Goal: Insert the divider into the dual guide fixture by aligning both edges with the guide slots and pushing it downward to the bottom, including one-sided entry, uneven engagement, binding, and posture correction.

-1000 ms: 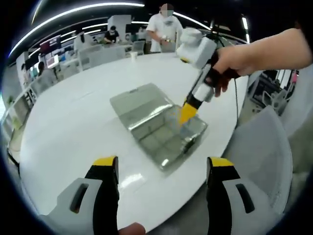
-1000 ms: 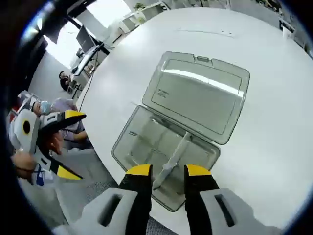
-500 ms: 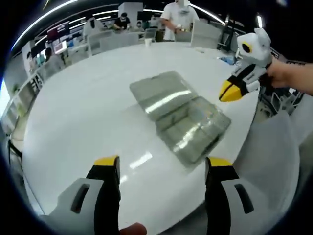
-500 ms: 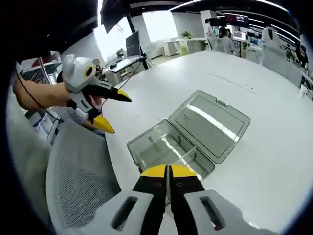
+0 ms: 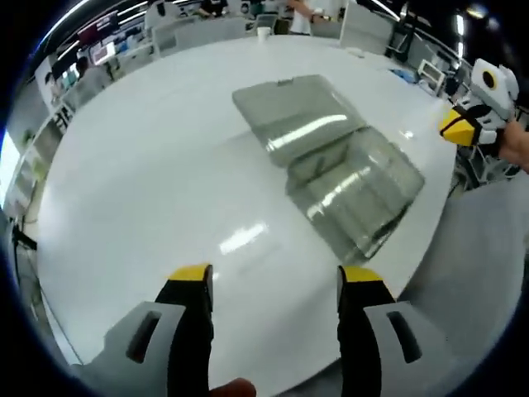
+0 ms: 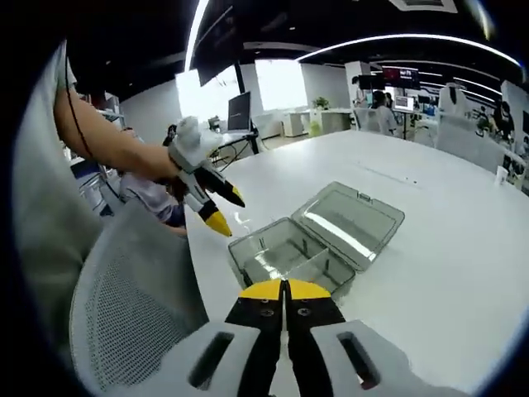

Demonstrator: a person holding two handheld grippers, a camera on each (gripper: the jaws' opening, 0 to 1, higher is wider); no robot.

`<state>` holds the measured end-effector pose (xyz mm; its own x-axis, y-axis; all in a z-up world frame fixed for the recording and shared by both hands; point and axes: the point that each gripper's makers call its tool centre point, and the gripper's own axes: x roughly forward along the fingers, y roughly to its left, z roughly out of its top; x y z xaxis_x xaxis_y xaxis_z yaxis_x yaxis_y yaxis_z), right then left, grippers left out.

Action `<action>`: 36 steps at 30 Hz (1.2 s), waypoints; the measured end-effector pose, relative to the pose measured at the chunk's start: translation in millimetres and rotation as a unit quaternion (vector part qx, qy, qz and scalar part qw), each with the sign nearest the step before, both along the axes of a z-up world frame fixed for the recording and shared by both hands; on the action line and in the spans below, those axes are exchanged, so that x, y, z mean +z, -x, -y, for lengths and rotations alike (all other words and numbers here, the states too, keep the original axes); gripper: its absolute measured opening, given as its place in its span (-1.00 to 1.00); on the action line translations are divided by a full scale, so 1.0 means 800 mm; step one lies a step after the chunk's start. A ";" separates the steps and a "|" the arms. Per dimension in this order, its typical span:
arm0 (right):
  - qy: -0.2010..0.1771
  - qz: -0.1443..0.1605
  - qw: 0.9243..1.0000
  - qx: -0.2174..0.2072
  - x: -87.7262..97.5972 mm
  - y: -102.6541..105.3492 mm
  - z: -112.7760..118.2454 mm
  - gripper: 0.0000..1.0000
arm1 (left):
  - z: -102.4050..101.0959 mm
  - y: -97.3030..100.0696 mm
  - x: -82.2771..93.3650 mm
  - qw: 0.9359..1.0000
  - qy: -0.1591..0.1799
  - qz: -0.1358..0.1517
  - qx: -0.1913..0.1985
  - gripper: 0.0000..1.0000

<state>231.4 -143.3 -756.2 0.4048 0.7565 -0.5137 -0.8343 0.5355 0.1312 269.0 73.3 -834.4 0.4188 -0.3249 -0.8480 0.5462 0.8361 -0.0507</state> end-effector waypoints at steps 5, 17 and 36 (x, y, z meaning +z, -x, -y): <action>0.012 0.013 1.000 -0.009 -0.005 0.008 0.016 -0.93 | 0.004 -0.005 -0.013 0.999 0.002 -0.027 0.026 0.12; 0.039 0.032 0.999 -0.014 -0.012 0.007 0.033 -0.48 | 0.005 -0.011 -0.026 0.996 -0.017 -0.060 0.063 -0.11; 0.049 0.039 0.998 -0.003 -0.014 0.008 0.036 -0.36 | -0.007 -0.021 -0.040 0.987 -0.054 -0.090 0.120 -0.15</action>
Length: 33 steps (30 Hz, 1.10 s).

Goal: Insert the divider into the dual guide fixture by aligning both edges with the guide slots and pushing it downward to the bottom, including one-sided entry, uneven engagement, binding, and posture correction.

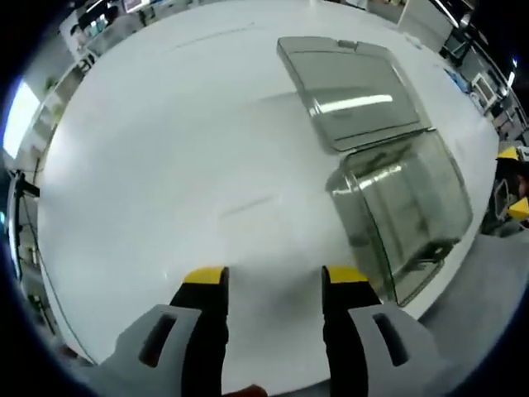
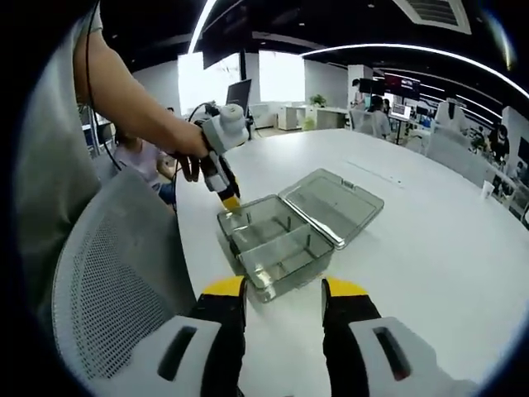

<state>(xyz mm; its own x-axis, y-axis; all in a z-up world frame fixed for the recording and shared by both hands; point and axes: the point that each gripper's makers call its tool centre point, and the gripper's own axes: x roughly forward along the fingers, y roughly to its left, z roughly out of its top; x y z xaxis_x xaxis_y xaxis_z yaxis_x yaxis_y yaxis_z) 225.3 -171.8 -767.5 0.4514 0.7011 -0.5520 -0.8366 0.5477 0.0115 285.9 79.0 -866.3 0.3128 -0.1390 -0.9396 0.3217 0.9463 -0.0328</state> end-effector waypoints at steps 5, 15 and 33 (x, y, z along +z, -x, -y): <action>-0.002 0.000 1.000 -0.002 0.000 0.002 0.001 -0.36 | -0.005 -0.003 -0.004 1.000 -0.023 -0.003 -0.006 -0.19; 0.000 0.001 1.000 -0.004 0.000 0.000 0.003 -0.36 | -0.008 -0.006 -0.003 0.999 -0.034 -0.010 0.013 -0.22; 0.017 0.008 0.999 0.031 -0.005 0.001 -0.005 -0.18 | -0.007 -0.003 -0.003 0.999 -0.035 -0.021 0.011 -0.37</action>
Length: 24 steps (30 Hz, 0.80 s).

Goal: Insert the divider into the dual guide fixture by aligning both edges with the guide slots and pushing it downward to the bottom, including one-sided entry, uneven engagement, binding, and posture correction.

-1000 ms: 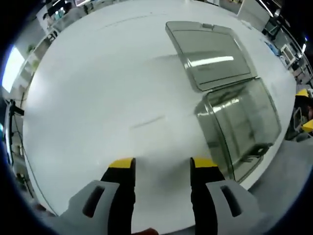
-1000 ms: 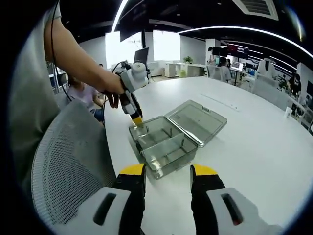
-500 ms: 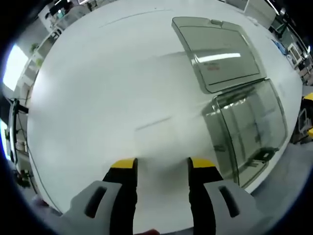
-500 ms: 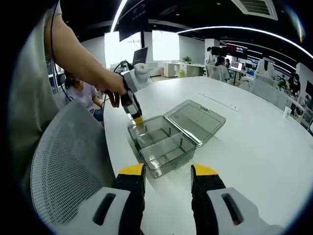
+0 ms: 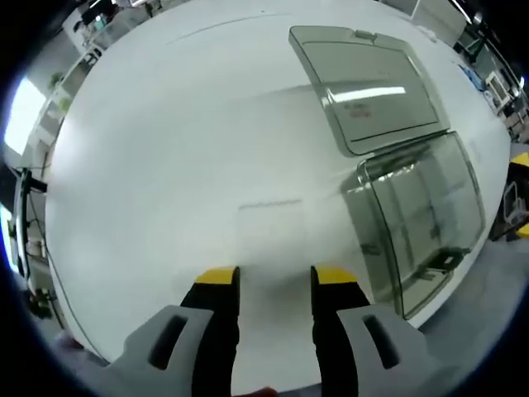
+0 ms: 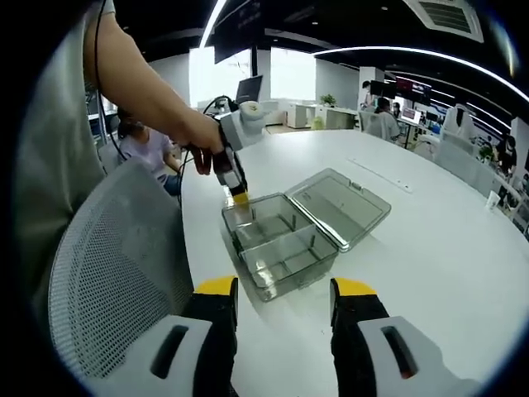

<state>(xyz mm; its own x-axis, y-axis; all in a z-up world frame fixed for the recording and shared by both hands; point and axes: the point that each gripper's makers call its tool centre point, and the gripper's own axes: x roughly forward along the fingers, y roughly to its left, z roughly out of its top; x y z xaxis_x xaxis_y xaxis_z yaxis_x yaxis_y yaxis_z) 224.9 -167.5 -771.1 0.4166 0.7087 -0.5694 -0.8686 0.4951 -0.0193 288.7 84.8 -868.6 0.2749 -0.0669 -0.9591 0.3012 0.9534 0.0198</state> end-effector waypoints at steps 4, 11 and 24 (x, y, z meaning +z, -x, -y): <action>-0.002 -0.001 1.000 0.001 -0.001 0.000 -0.001 -0.16 | 0.000 0.000 -0.001 1.000 0.001 -0.001 -0.004 -0.37; -0.002 -0.005 1.000 0.002 -0.004 0.004 -0.003 -0.16 | 0.000 0.000 0.000 1.000 0.006 -0.005 -0.011 -0.38; -0.003 -0.009 1.000 0.003 -0.005 0.003 -0.004 -0.15 | 0.002 0.002 0.000 1.000 0.005 -0.011 -0.023 -0.34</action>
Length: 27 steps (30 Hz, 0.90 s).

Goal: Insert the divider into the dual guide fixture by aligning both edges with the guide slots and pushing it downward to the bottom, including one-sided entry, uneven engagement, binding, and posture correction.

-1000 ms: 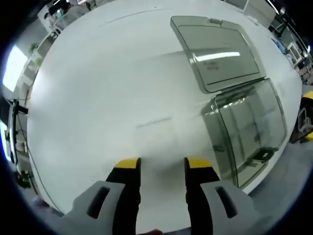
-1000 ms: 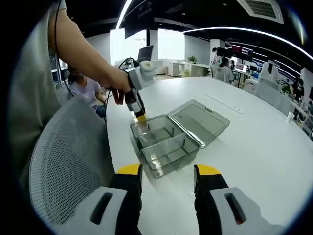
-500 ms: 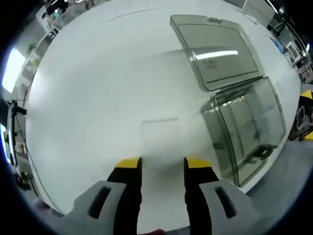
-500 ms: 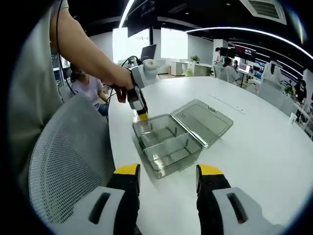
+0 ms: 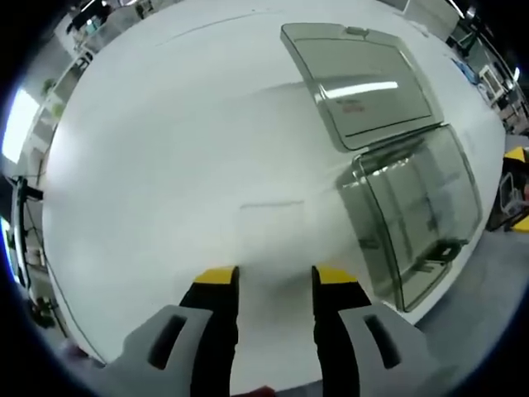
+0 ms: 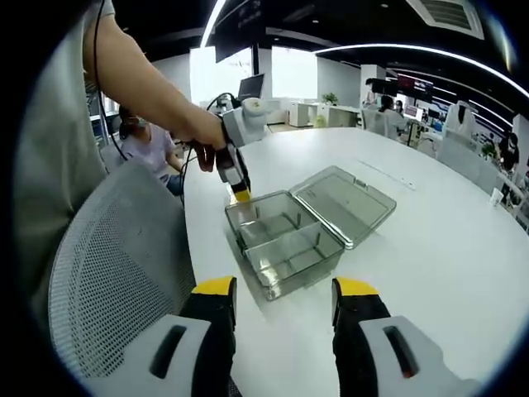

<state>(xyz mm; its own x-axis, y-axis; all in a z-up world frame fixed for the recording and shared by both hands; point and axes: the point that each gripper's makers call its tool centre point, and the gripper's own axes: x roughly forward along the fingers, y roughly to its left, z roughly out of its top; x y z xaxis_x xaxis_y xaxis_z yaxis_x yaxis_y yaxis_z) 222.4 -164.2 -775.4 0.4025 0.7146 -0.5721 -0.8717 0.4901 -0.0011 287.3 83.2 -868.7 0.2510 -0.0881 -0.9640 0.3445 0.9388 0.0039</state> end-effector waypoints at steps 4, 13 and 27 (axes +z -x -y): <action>0.000 0.001 1.000 0.001 0.000 -0.001 -0.001 -0.15 | -0.001 -0.001 0.000 1.000 -0.006 -0.005 -0.008 -0.37; 0.002 0.000 1.000 0.002 0.001 -0.002 0.000 -0.13 | -0.003 0.000 0.001 1.000 -0.001 -0.004 -0.023 -0.40; 0.002 -0.002 1.000 0.002 0.002 -0.001 0.000 -0.12 | -0.005 -0.004 0.003 1.000 0.019 -0.004 -0.015 -0.43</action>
